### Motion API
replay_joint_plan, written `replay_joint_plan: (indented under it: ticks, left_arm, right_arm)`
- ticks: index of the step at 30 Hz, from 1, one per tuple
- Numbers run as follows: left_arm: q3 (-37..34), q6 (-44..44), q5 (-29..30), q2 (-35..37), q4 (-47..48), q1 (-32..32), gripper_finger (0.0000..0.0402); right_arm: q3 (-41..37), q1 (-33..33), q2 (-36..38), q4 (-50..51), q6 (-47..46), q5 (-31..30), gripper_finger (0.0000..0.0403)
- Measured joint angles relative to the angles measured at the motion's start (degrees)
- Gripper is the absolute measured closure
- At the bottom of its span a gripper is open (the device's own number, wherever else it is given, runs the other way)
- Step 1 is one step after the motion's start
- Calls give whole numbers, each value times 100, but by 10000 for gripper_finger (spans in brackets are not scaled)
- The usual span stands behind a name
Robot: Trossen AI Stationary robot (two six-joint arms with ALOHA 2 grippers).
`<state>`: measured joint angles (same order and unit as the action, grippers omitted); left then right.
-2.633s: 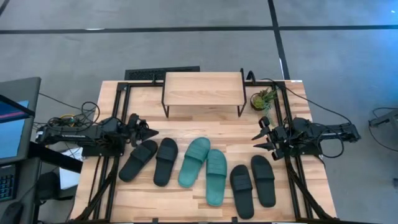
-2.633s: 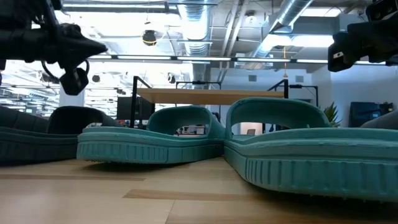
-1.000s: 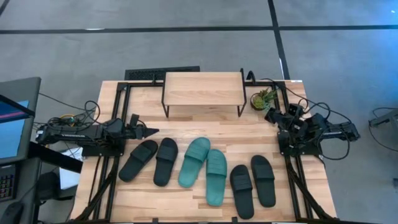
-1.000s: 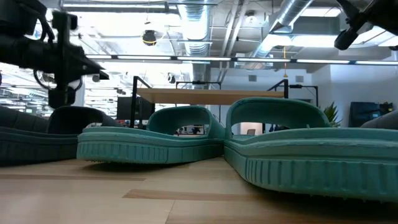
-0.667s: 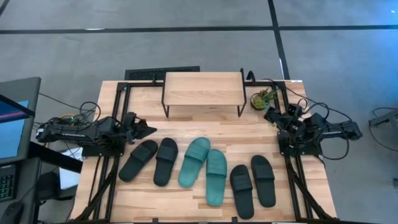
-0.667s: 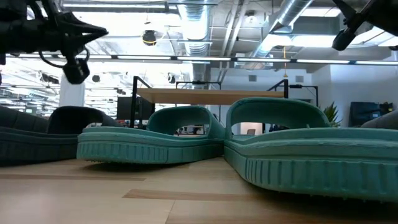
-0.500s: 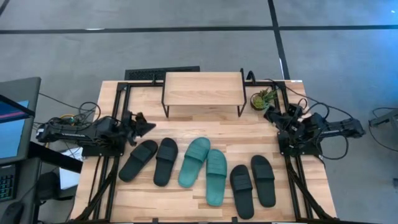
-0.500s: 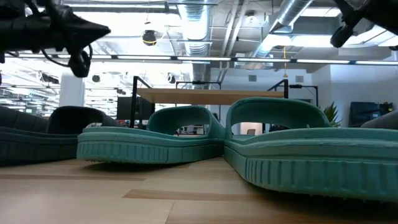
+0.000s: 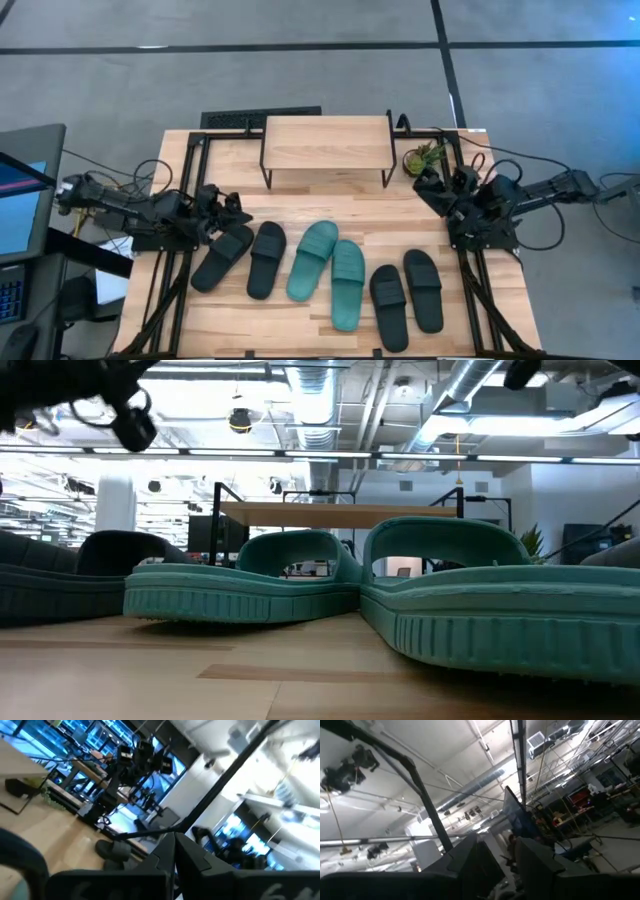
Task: Pick and place slides into the shelf
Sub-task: Put the left green slide on the shelf
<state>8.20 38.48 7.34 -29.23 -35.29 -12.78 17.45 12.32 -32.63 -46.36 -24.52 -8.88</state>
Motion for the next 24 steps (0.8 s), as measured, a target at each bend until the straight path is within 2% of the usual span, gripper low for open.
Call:
replay_joint_plan:
  ticks: [5,8,11,13,15,19,24]
  left_arm:
    - [878,-853,50,-1115,-1,-298,401]
    - [1357,-1440,48,-1661,-2,-385,401]
    - [1796,-1532,30,-2106,158,-407,401]
    - [2115,-1702,-62,-2342,671,-400,401]
    - [2458,-1948,-88,-2579,1625,-428,401]
    - [3149,-2212,214,-3170,3480,-571,401]
    - [3859,-2914,455,-4011,4327,-681,401]
  right_arm:
    - [321,81,-263,121,264,0,281]
    - [528,195,-261,621,268,-2,281]
    - [798,366,-267,1242,266,-23,281]
    - [1015,516,-347,1560,264,-47,281]
    - [1243,658,-527,1930,266,-146,281]
    - [1635,869,-798,2921,267,-283,281]
    - [1920,1060,-972,3926,265,-690,281]
